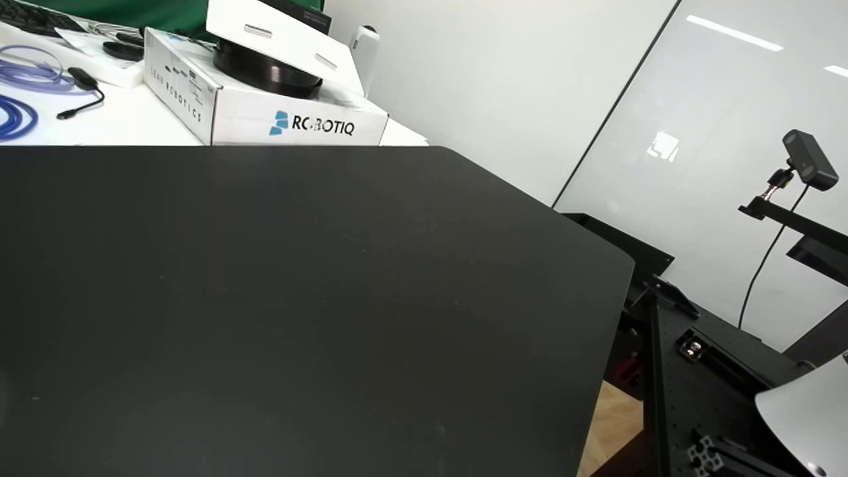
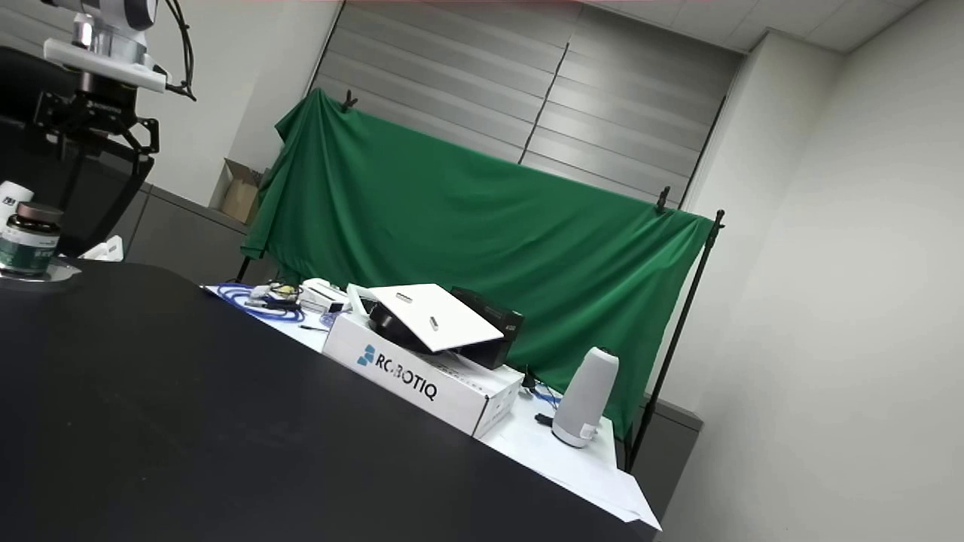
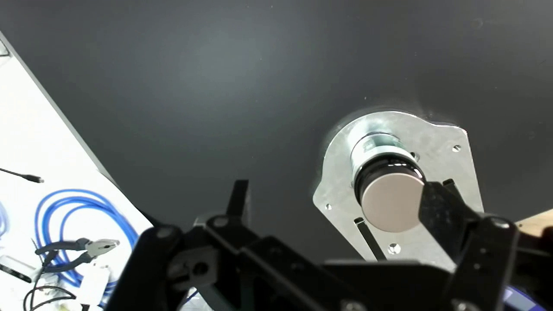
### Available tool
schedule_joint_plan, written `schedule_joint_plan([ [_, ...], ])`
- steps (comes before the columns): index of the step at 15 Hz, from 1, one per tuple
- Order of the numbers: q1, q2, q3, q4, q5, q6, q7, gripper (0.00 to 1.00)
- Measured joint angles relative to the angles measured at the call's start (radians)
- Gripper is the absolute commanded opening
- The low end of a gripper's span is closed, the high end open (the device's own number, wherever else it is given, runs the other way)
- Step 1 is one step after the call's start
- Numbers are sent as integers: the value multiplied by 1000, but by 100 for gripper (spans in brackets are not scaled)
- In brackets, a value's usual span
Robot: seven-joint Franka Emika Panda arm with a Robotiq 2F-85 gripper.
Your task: Move the bottle to the right
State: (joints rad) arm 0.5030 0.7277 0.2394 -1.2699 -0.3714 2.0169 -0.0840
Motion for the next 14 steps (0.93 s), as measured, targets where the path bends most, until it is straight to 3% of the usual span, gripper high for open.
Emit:
schedule_joint_plan([
  [8,40,147,-1,212,22,-61,-137,100],
  [14,44,162,-2,245,27,-73,-151,100],
])
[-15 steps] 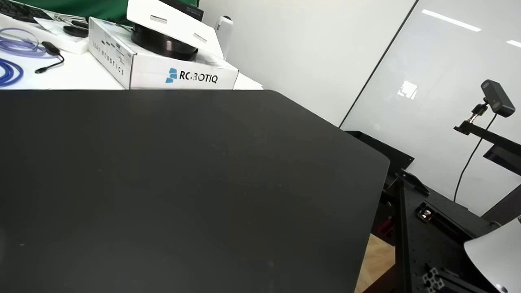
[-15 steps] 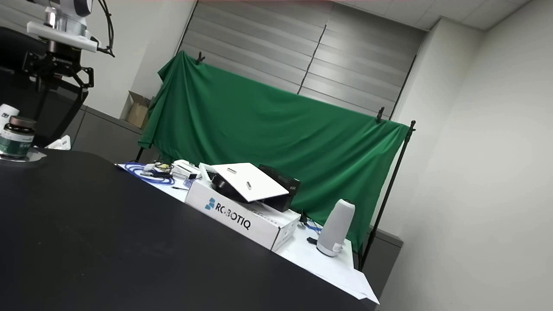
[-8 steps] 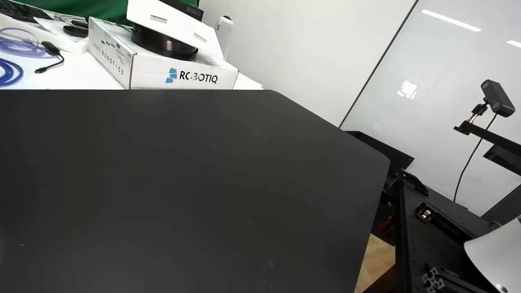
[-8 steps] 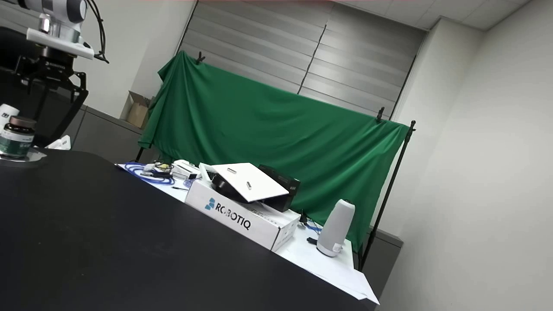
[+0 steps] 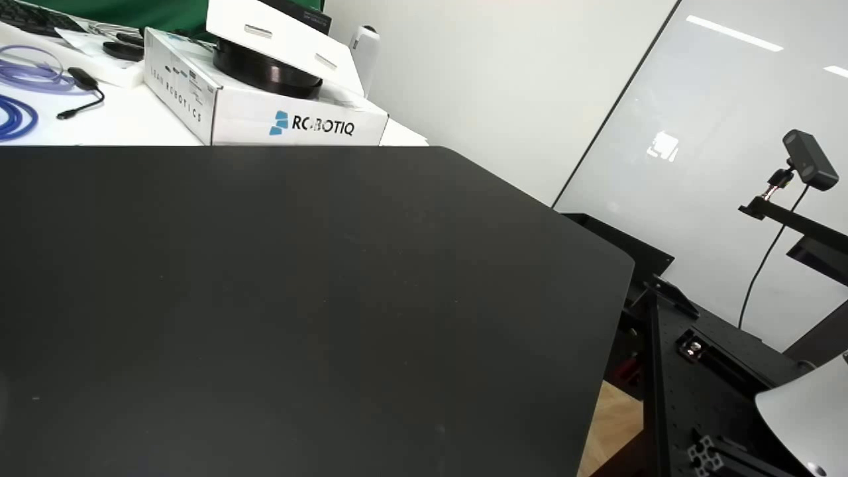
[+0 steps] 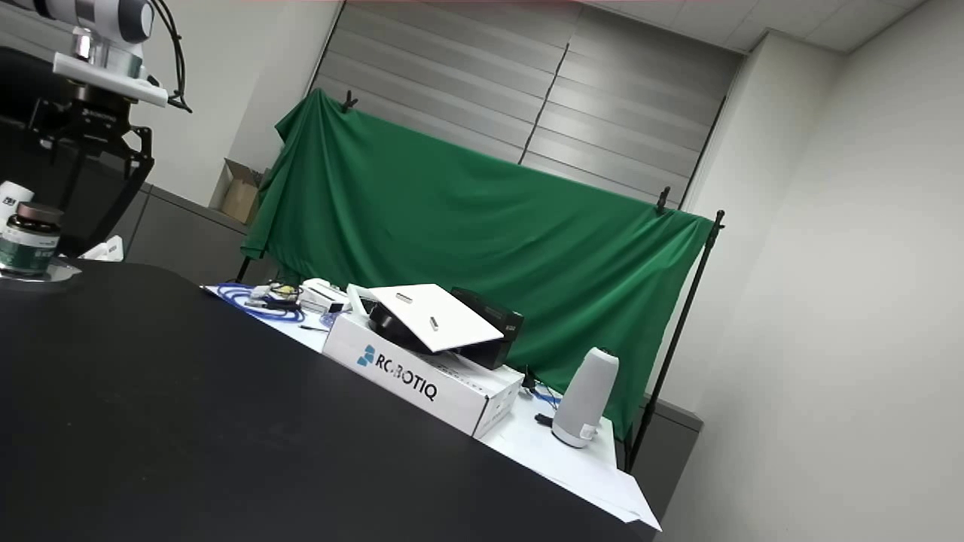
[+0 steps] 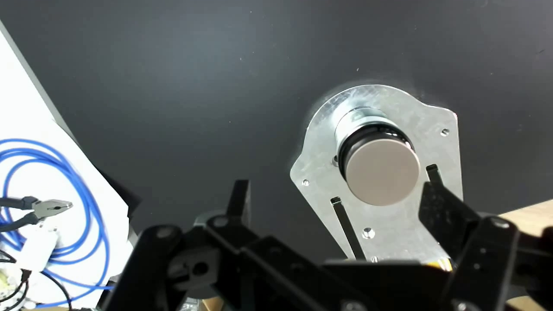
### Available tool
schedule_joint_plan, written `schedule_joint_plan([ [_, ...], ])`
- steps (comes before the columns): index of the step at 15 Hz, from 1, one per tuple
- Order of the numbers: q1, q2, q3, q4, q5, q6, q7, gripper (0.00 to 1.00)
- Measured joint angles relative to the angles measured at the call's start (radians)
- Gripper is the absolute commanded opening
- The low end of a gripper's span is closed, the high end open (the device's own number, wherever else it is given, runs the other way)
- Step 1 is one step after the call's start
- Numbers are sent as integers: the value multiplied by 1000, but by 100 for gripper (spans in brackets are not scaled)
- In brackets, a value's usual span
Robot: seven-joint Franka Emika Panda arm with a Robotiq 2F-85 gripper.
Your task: Move the bottle to the right
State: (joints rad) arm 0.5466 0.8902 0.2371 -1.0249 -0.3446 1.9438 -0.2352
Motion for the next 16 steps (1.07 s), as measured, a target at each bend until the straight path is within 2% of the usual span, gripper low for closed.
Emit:
schedule_joint_plan([
  [7,1,3,1,0,4,3,-15,100],
  [16,42,64,0,15,11,5,-57,100],
])
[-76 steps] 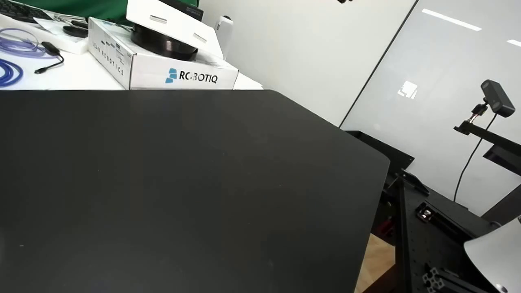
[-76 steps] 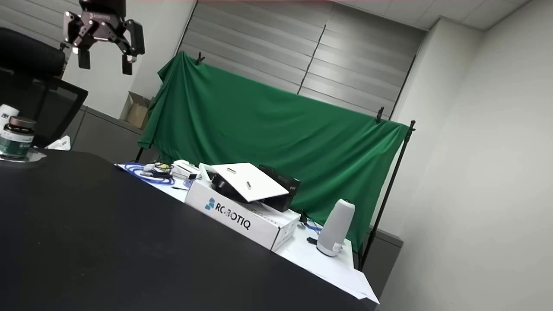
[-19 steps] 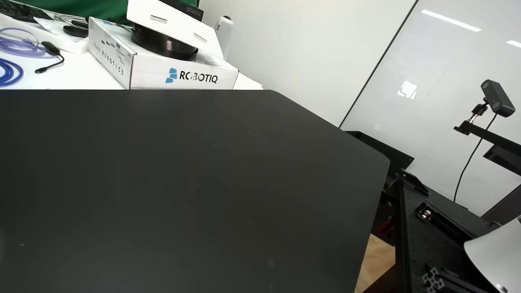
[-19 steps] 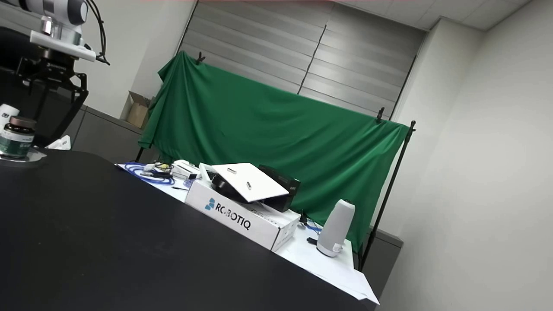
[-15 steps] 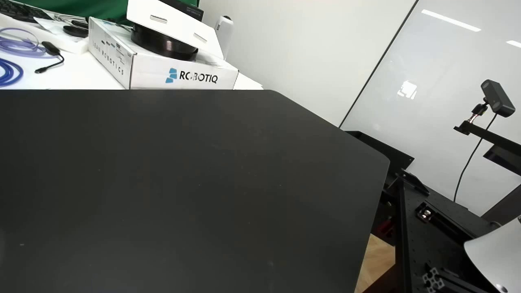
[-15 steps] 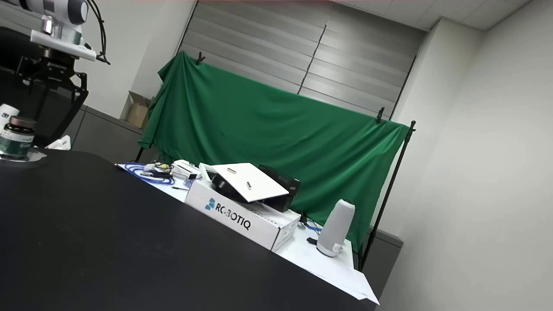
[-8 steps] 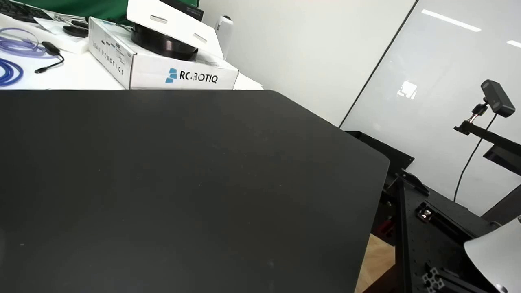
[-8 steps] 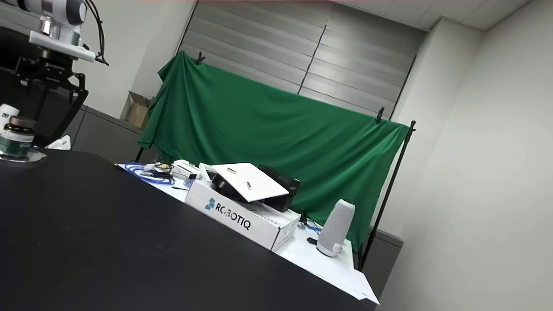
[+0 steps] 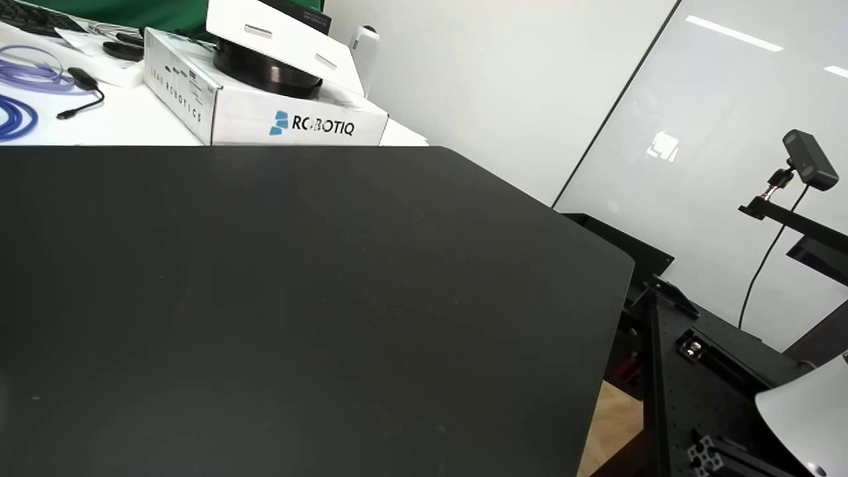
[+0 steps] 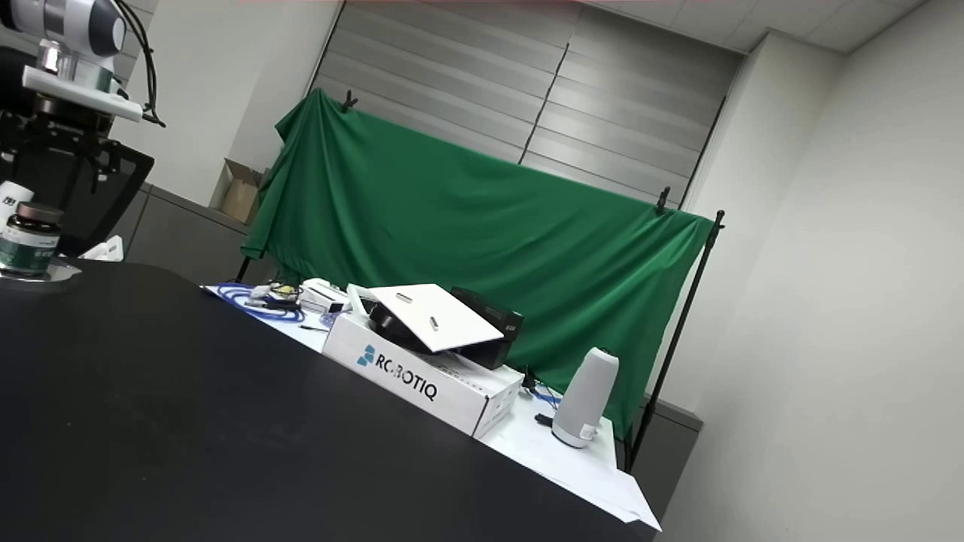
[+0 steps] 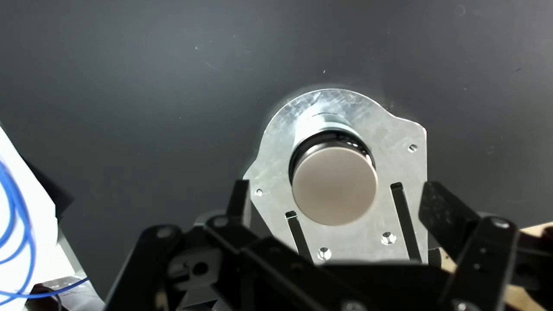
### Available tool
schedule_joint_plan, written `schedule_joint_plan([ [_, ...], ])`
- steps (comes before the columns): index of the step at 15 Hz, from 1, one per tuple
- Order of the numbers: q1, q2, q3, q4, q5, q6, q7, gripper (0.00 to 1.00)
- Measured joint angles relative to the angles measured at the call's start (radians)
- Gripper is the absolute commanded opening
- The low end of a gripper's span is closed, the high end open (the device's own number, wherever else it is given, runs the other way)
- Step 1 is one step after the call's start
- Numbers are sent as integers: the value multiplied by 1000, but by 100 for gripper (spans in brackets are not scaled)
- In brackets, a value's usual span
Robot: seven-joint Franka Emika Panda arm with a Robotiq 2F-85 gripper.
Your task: Move the bottle to the right
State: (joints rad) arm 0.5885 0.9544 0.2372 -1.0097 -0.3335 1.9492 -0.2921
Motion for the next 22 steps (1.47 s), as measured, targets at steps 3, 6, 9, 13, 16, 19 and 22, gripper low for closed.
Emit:
schedule_joint_plan([
  [3,8,27,2,19,5,8,-19,100],
  [6,7,46,3,29,5,41,-29,100],
  [9,3,64,3,40,15,65,-32,100],
  [13,1,92,-1,66,59,56,-37,100],
  [16,2,113,-6,88,79,53,-38,100],
  [19,2,123,-8,98,81,50,-38,100],
  [22,3,134,-11,115,83,33,-38,67],
])
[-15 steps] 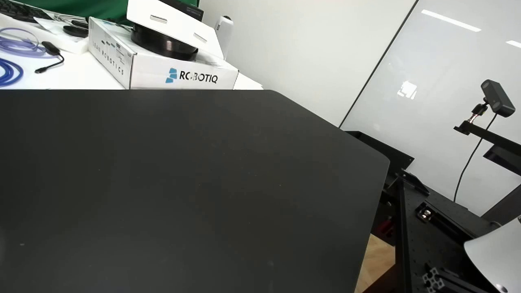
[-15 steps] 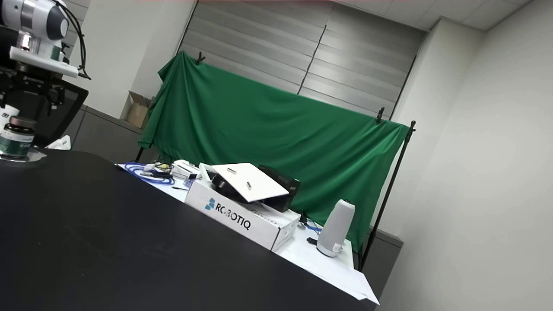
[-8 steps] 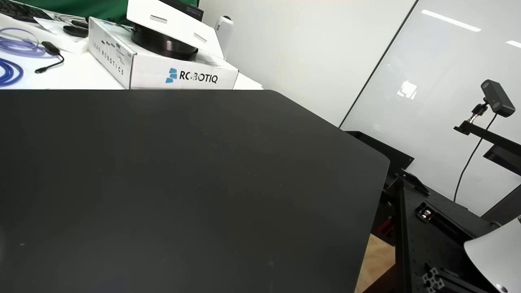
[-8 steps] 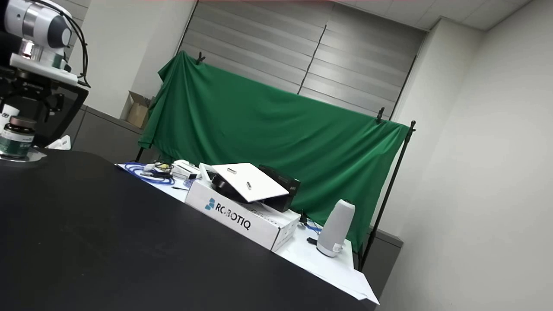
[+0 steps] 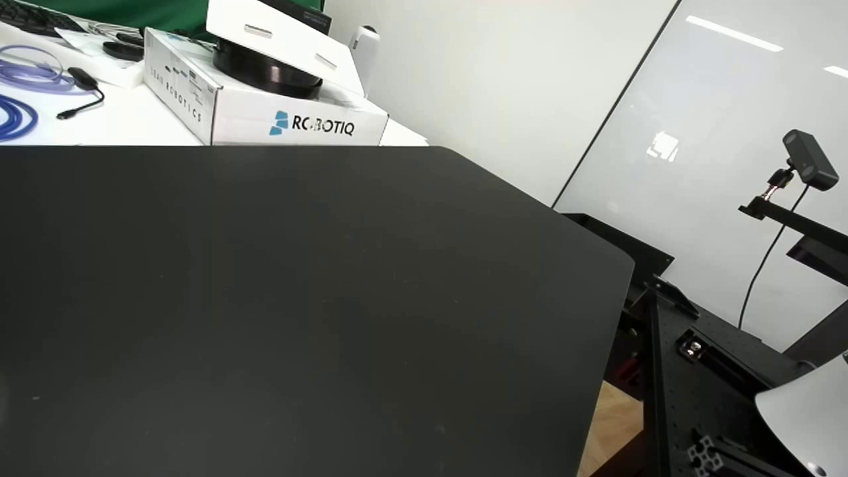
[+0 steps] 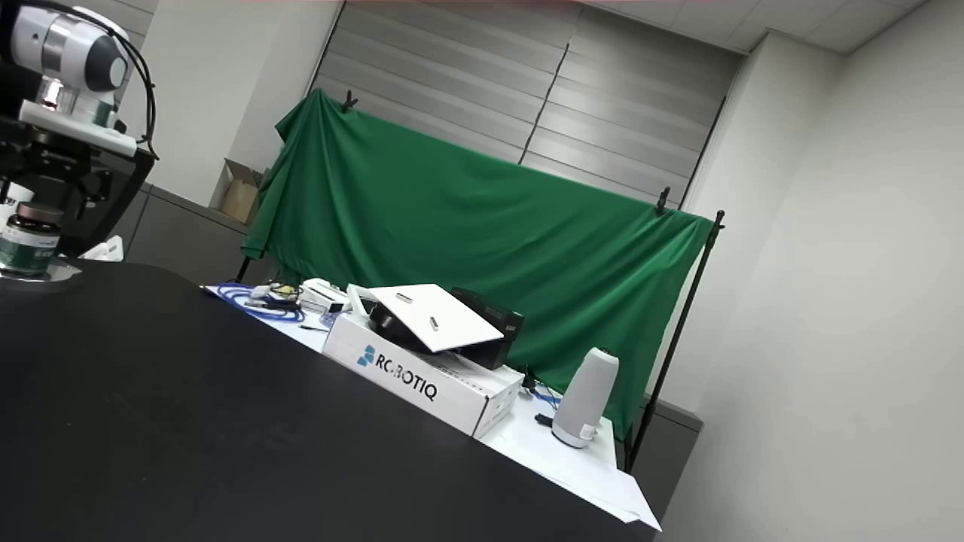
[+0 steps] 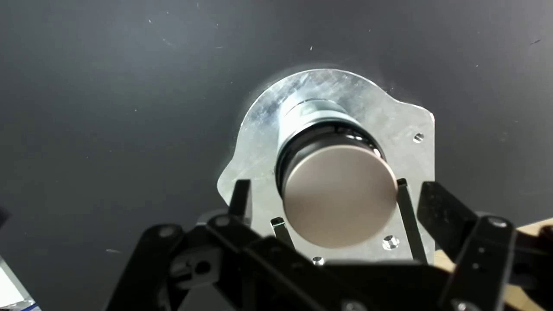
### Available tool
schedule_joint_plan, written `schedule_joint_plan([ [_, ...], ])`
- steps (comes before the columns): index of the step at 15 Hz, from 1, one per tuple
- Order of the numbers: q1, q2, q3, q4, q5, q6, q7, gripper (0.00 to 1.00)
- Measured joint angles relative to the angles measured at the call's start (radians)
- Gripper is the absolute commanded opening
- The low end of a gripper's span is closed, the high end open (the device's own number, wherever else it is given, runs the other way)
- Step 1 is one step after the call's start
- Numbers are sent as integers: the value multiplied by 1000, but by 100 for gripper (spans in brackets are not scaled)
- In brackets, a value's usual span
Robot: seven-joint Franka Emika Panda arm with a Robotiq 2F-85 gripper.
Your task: Move the bottle to the right
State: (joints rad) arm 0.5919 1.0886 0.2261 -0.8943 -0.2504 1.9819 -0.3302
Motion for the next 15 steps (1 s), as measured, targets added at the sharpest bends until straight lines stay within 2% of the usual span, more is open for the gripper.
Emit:
schedule_joint_plan([
  [3,1,11,-2,14,1,-17,0,45],
  [5,1,17,-2,22,2,-24,0,36],
  [15,-3,18,1,68,2,-31,-17,36],
])
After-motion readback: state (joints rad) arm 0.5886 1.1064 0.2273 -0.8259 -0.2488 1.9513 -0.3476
